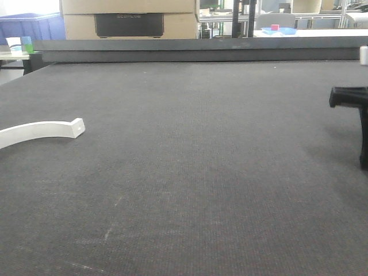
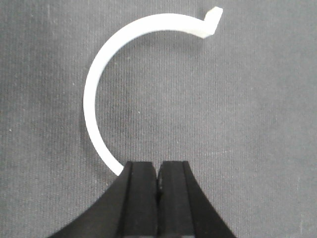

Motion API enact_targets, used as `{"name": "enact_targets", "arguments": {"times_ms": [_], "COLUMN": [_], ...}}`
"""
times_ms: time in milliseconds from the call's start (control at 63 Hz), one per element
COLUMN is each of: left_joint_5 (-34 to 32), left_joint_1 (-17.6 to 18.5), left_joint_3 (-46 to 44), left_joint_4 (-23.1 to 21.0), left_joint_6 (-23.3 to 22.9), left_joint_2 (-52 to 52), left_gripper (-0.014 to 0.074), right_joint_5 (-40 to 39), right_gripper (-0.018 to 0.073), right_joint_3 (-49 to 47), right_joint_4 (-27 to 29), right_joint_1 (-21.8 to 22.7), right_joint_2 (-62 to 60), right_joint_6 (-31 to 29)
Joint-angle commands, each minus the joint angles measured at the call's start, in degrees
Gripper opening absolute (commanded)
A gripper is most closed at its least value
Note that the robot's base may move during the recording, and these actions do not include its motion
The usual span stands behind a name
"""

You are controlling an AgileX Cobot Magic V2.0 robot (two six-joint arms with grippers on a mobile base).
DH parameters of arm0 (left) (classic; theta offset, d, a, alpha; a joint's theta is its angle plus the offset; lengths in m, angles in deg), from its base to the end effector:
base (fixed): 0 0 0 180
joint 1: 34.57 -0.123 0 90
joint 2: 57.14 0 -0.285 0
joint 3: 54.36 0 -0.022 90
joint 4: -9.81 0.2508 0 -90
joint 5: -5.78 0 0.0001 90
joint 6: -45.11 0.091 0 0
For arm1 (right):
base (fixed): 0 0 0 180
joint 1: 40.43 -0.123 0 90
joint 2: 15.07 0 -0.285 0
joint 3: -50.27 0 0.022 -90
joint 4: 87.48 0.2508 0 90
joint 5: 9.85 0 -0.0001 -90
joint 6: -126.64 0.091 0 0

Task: Grab PVC pipe and place in blue bin
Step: 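Close both grippers on the white curved pipe's arc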

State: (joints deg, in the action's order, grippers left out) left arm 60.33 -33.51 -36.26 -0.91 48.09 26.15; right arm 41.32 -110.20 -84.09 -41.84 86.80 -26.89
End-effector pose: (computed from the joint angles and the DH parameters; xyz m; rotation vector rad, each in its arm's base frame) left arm 0.2539 -0.0185 0.2962 -0.0077 2.7110 -0.2288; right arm 0.2957 0.0115 0.1999 0.7066 2.9415 0.1185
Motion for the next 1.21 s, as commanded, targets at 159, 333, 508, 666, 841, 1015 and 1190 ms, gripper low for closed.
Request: {"name": "enact_targets", "arguments": {"times_ms": [159,333,508,666,841,1015,1190], "left_joint_5": [0.13,0.13,1.42,6.97,7.14,4.62,1.37], "left_joint_1": [0.32,0.32,0.32,0.19,0.19,0.19,0.19], "left_joint_3": [-0.41,-0.41,-0.65,-4.45,-8.22,-10.01,-10.22], "left_joint_4": [-0.61,-0.61,-0.44,3.46,5.64,9.22,12.74], "left_joint_6": [-0.18,-0.18,-2.99,-5.01,-4.74,-4.74,-4.74], "left_joint_2": [-0.02,-0.02,0.13,3.84,10.44,15.54,17.60], "left_gripper": [-0.0111,-0.0111,-0.0111,-0.0111,-0.0111,-0.0111,-0.0096], "right_joint_5": [-0.55,-0.44,3.05,8.05,10.45,10.56,10.56], "right_gripper": [0.0211,-0.0036,-0.0167,-0.0167,-0.0167,-0.0167,-0.0167], "right_joint_3": [-0.49,-0.49,-2.06,-5.17,-6.93,-6.93,-6.93], "right_joint_4": [-0.77,-3.91,-4.76,-4.64,-4.52,-2.68,-2.68], "right_joint_1": [0.36,0.36,0.36,-0.93,-3.43,-3.91,-3.91], "right_joint_2": [1.00,1.00,0.73,-2.46,-9.17,-14.94,-17.11], "right_joint_6": [0.28,0.28,-1.85,-8.60,-13.45,-13.58,-13.58]}}
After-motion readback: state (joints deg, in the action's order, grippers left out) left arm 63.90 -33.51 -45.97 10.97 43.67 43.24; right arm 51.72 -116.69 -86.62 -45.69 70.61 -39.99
